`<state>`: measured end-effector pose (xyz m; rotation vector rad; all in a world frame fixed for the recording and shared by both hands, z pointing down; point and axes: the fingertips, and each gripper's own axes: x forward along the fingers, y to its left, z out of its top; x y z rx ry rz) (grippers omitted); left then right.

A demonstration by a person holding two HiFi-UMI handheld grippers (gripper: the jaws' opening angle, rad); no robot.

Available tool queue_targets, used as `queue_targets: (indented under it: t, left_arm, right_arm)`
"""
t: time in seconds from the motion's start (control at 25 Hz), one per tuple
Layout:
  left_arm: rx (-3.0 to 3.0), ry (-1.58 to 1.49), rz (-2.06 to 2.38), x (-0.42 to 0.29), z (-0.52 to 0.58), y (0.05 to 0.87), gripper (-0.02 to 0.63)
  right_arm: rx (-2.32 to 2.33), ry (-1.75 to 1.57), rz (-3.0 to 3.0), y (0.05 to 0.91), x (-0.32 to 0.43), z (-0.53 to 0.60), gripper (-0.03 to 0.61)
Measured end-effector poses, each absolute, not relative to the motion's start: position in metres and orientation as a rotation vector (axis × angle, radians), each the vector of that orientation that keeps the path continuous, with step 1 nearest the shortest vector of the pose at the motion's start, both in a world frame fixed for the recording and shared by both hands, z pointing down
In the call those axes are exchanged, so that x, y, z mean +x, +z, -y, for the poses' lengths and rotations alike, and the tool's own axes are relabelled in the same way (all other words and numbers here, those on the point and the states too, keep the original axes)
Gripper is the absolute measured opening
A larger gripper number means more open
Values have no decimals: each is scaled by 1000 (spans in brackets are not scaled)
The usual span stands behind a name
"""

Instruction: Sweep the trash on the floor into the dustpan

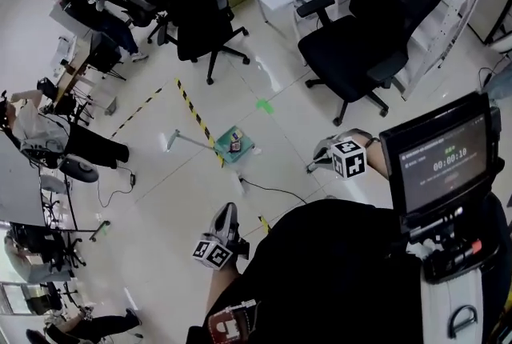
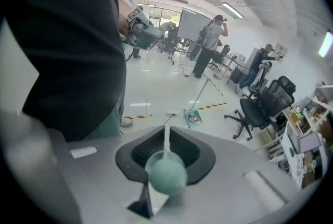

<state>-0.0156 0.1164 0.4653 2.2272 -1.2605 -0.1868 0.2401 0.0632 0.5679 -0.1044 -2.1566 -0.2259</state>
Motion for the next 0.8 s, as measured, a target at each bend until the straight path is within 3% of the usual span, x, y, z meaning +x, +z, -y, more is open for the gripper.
queue_targets:
  t: [0.48, 0.8]
  left_arm:
    - [2281, -196, 1078, -138, -273, 508, -2]
    - [2351, -228, 1003, -92, -282, 491, -2]
  right_arm:
    - [158, -78, 2096, 545, 150, -198, 26]
    - [232, -39, 2096, 532, 183, -240, 26]
